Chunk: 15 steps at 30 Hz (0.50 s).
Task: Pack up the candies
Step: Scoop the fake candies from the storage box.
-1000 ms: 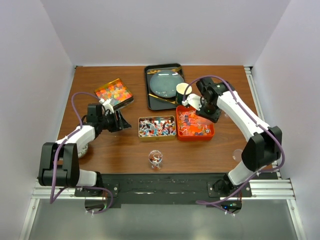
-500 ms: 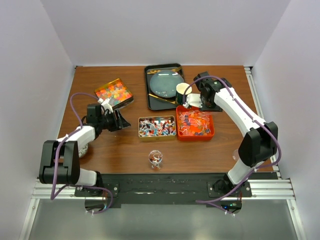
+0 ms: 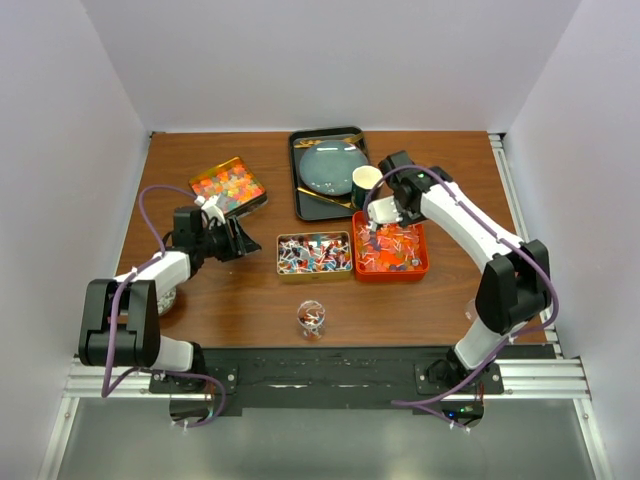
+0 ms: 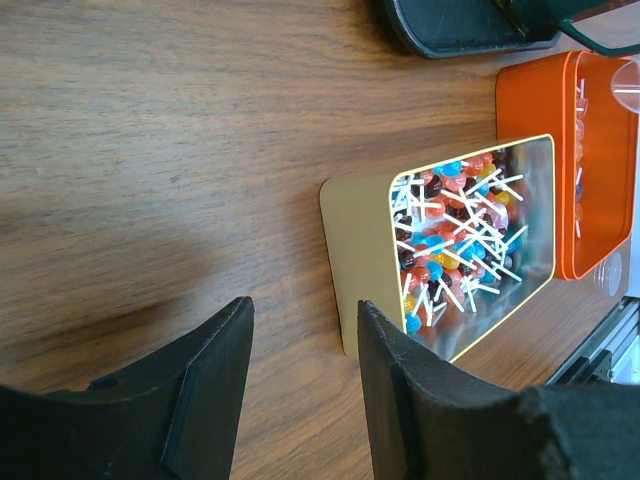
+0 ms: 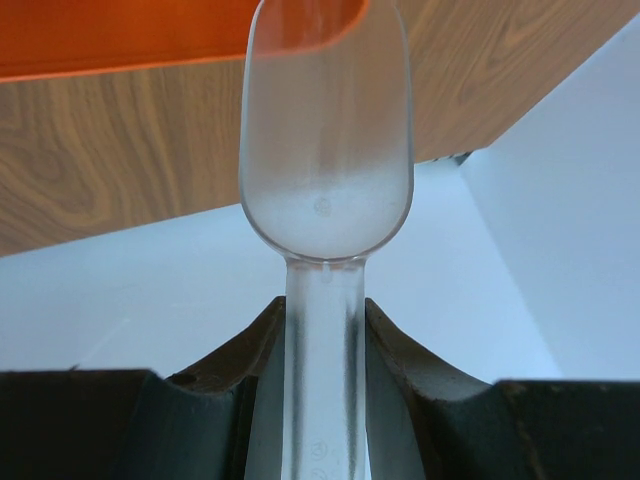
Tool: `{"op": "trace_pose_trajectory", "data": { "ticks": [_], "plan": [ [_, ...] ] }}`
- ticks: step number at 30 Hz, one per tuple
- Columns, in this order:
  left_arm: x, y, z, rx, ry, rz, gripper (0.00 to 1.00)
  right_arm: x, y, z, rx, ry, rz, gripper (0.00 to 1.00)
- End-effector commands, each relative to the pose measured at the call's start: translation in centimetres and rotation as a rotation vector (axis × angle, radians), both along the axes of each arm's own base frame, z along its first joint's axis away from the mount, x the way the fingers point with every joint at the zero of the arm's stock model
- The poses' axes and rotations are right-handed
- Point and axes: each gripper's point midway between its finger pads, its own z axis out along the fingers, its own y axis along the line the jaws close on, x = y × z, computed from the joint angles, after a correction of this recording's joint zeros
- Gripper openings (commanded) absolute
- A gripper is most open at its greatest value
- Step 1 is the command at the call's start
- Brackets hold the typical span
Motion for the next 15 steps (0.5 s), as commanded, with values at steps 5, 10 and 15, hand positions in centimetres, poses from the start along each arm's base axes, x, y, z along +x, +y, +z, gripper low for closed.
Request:
{"op": "trace_pose_trajectory", "data": {
  "ticks": [5,10,15],
  "plan": [
    [0.6,0.7,1.3,-0.015,-0.062,0.027,0.50,1.5,1.1,0.1,-0.182,-0.017,0.156,0.00],
    [0.5,0.9,1.7,-0.013,-0.076,0.034,0.50,2.1,0.9,0.0,-0.240,-0.020,0.164,0.00],
    [0.5,0.9,1.8,-0.017,-0.084,0.037,0.51,2.1,0.9,-0.2,-0.284,-0.012,0.198,0.00]
  ]
}}
